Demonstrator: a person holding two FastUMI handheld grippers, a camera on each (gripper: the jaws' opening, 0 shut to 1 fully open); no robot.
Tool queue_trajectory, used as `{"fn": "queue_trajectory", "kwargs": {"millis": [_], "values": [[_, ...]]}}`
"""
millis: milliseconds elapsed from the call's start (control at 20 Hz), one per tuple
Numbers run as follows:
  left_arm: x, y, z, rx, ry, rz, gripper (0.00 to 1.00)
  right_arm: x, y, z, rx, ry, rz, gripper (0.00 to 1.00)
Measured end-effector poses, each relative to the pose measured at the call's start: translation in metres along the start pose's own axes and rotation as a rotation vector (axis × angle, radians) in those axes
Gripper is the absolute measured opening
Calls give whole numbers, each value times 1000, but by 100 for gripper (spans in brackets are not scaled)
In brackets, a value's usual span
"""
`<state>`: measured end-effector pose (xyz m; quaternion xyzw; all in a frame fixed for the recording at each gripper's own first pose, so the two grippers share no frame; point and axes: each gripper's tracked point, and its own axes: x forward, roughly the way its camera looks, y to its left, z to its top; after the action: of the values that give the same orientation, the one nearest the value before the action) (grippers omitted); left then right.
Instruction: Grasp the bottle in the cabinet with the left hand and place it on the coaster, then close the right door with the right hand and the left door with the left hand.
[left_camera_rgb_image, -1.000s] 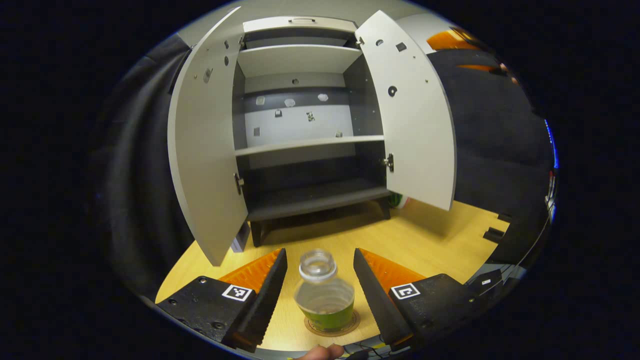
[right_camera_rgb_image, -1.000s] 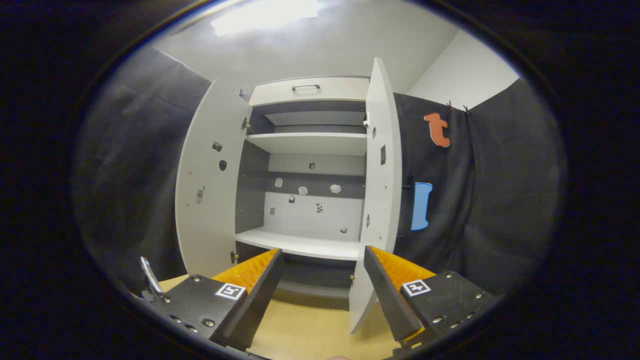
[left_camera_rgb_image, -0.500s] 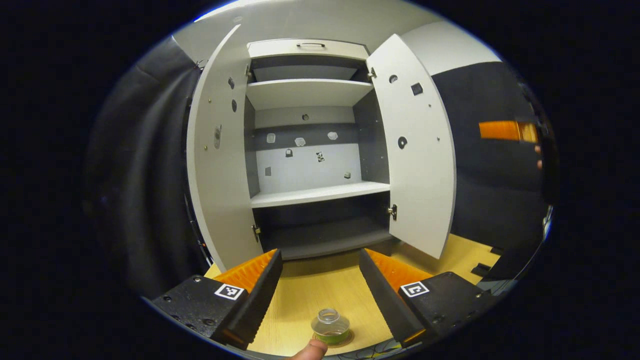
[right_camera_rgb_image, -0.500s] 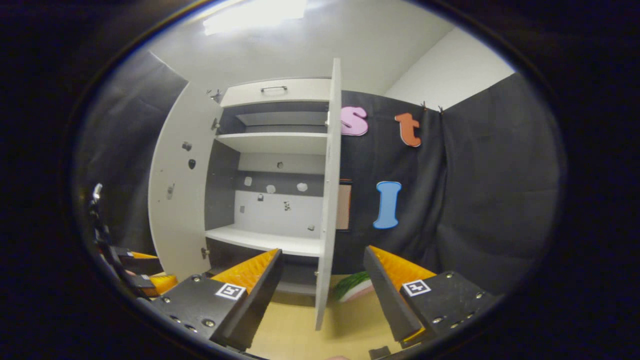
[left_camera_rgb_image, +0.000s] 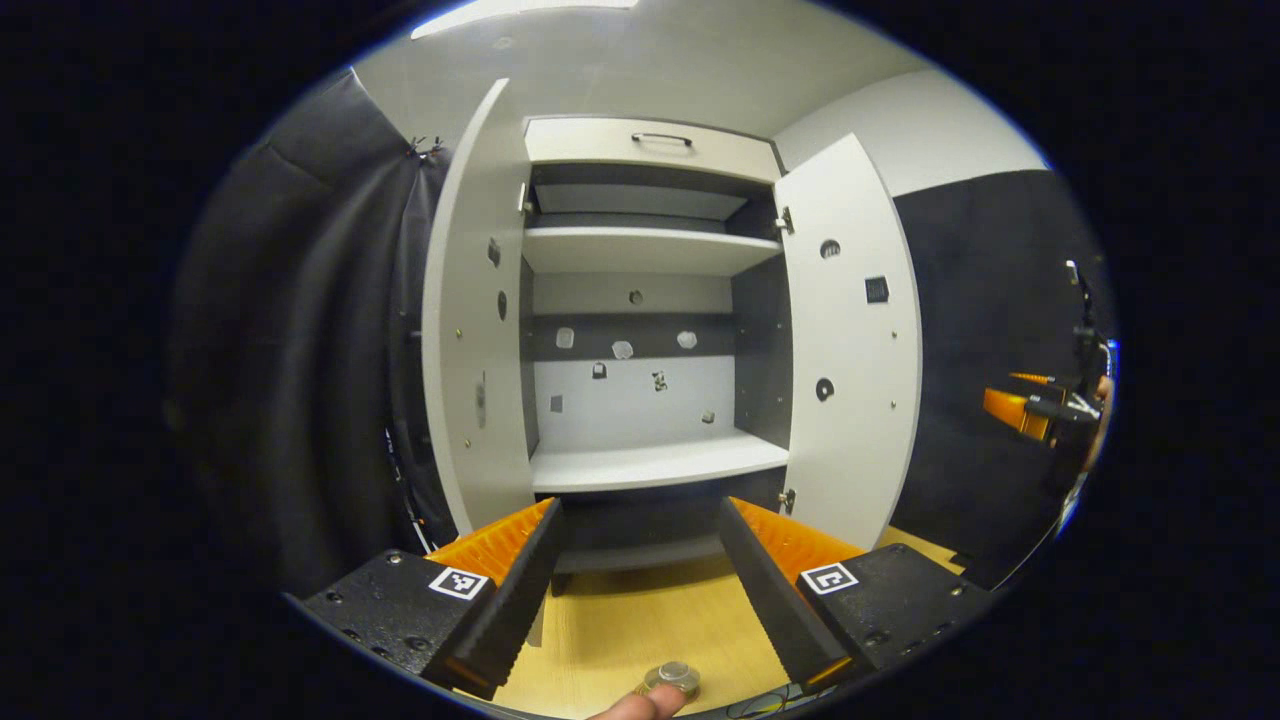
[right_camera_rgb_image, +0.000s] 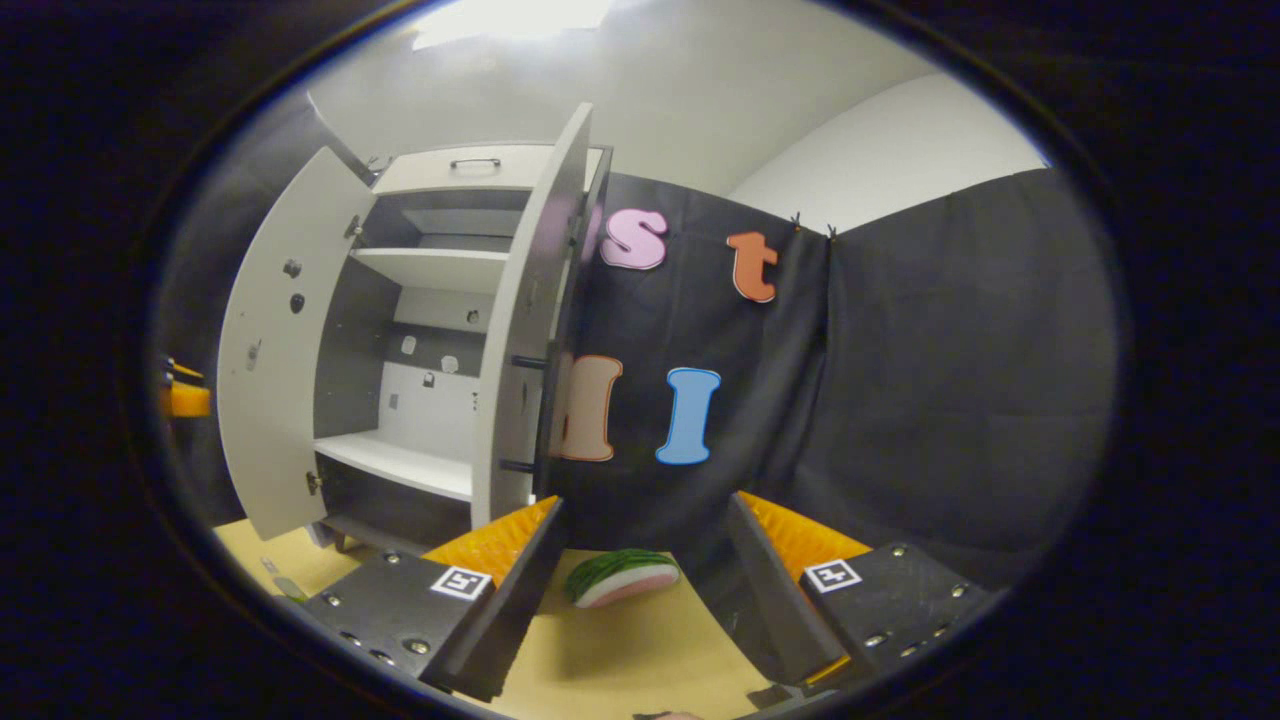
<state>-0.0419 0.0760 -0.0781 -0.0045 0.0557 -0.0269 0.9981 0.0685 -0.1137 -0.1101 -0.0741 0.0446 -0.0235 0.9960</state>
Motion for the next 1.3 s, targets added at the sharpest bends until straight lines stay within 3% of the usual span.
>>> {"fn": "queue_trajectory", "kwargs": {"millis": [250,500,700,850,950,1000,1150,1300], "values": [[-21,42,38,31,-68,65,97,51,-56,-6,66,49,-105,98],[-38,72,34,-69,-51,114,98,90,-53,-5,86,72,-76,98],[-53,103,33,-37,-59,180,96,113,-9,4,93,73,-12,98],[-67,124,22,-21,-38,224,92,119,48,16,134,78,98,98],[-74,130,9,-46,-5,238,94,115,55,24,97,72,86,84],[-75,133,3,-59,8,242,94,115,61,25,101,82,87,88],[-72,142,-4,-48,35,265,94,108,97,24,160,109,142,85],[-73,147,6,-34,20,287,94,104,123,34,110,64,169,88]]}}
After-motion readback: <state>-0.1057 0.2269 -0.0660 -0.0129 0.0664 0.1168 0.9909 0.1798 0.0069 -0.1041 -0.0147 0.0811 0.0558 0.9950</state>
